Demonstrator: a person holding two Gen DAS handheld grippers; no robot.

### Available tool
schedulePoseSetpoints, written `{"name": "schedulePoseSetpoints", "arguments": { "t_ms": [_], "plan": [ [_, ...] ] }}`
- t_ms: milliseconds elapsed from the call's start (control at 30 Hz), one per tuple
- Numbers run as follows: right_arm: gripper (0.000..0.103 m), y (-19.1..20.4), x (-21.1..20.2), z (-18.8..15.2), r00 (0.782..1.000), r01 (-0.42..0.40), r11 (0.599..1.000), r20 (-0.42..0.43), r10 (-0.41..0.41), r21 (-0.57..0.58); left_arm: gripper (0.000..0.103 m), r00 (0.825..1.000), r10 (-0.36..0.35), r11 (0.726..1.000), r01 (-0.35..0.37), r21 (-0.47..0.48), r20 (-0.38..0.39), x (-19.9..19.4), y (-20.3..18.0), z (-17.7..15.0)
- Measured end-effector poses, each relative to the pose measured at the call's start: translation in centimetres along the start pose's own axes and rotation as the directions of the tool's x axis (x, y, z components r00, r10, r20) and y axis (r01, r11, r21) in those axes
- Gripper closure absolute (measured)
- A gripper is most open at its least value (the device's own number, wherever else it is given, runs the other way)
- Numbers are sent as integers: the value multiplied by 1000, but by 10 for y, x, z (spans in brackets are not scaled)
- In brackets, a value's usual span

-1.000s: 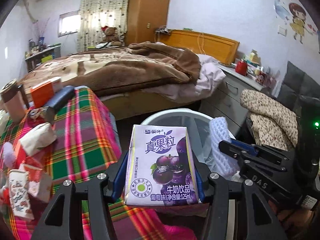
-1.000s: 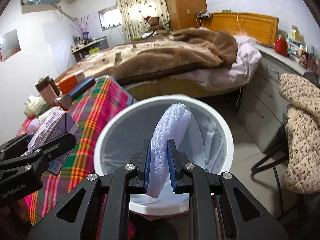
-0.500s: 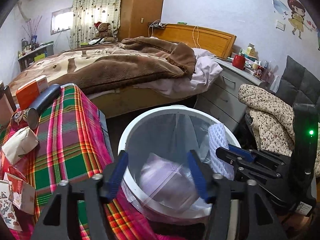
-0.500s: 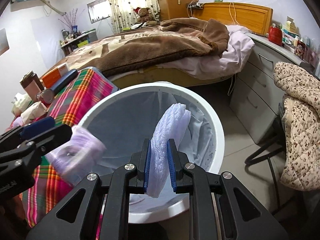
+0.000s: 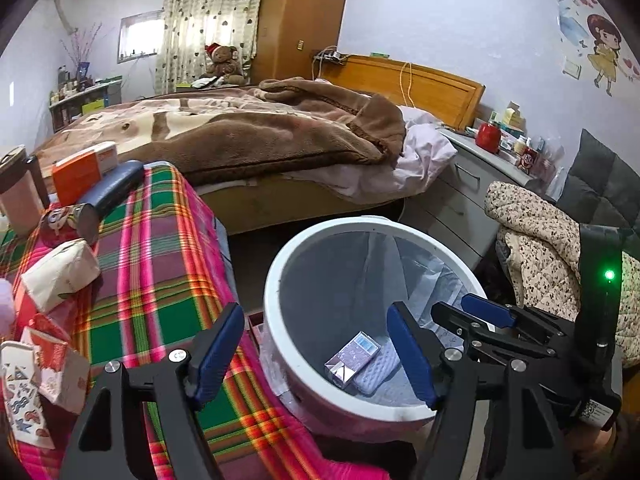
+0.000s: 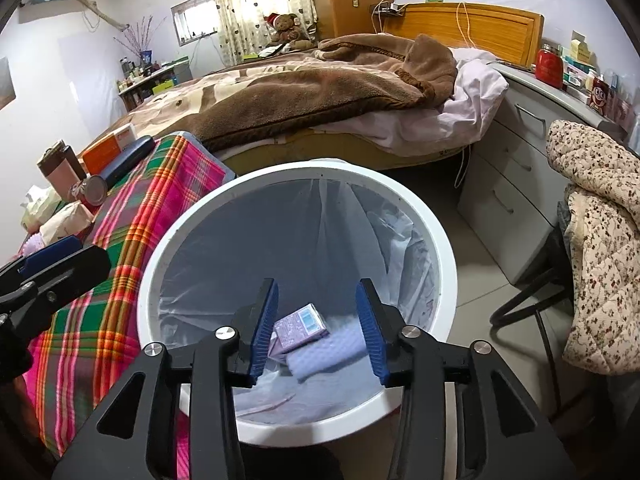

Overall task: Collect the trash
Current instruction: 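Carry both items over the white bin and open both grippers to drop them, then move both tools back toward the table trash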

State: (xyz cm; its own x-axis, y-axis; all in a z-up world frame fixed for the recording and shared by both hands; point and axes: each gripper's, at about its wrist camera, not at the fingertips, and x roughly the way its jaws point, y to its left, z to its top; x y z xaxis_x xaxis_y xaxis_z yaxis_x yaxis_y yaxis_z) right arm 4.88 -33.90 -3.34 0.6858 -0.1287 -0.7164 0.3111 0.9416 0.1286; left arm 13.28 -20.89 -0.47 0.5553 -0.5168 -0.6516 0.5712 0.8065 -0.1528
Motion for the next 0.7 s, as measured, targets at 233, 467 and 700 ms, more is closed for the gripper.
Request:
{"name": "schedulePoseSetpoints", "arguments": {
  "t_ms": [233, 467, 700],
  "plan": [
    [45, 17, -12, 1, 999, -39, 999, 37, 39, -10, 29, 998, 49, 998, -47, -44, 38, -30, 22, -7],
    [44, 47, -25, 0, 992, -100, 994, 76, 103, -44, 29, 988, 131, 987, -122, -105, 78, -70, 58, -22],
    [44, 86, -33, -2, 977, -180, 979, 94, 189, -97, 29, 969, 230, 959, -209, -192, 93, -110, 106, -41]
  ]
}}
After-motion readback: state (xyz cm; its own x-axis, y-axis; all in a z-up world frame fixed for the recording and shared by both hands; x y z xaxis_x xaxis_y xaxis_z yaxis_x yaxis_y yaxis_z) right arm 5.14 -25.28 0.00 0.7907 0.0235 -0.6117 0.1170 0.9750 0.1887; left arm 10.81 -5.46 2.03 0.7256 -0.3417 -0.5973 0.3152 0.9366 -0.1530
